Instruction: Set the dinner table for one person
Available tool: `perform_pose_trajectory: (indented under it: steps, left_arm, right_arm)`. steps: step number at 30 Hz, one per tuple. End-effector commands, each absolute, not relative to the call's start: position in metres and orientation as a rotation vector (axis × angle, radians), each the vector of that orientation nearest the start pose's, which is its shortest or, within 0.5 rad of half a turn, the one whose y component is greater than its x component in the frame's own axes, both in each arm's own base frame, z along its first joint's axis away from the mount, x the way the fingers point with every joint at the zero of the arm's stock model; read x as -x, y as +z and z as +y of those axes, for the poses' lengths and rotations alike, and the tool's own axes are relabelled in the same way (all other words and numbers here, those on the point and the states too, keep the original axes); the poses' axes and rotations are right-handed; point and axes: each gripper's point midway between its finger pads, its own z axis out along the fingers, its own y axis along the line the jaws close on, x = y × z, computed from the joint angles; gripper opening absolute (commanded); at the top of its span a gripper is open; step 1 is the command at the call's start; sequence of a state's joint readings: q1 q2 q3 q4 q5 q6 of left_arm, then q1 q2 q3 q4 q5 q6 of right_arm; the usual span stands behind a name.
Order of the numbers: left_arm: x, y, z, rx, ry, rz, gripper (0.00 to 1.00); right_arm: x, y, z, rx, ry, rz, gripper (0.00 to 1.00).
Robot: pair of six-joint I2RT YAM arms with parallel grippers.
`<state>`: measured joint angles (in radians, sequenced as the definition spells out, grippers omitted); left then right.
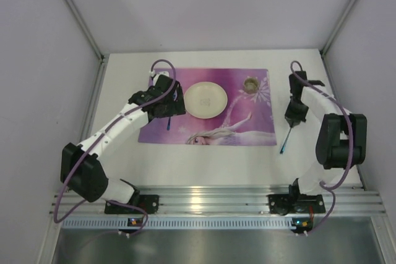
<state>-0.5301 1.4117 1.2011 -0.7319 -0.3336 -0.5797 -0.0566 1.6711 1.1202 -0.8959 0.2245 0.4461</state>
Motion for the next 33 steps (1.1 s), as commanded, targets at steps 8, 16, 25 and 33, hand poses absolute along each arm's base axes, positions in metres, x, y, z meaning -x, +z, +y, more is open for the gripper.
perform_pose_trajectory:
  steps: [8,16,25,33]
  left_arm:
    - [-0.347,0.198,-0.154,0.213,-0.125,2.339,0.99]
    - [-0.336,0.219,-0.139,0.241,-0.097,2.304,0.99]
    - [-0.318,0.236,-0.111,0.278,-0.025,2.268,0.99]
    - [-0.315,0.233,-0.103,0.293,-0.009,2.283,0.99]
  right_arm:
    - [-0.371,0.149,0.122,-0.229,-0.003,2.622,0.0]
    - [-0.419,0.114,0.18,-0.098,0.013,2.676,0.0]
    - [-0.433,0.075,0.196,-0.057,0.015,2.741,0.0]
    - [-0.439,0.072,0.198,-0.065,0.015,2.736,0.38]
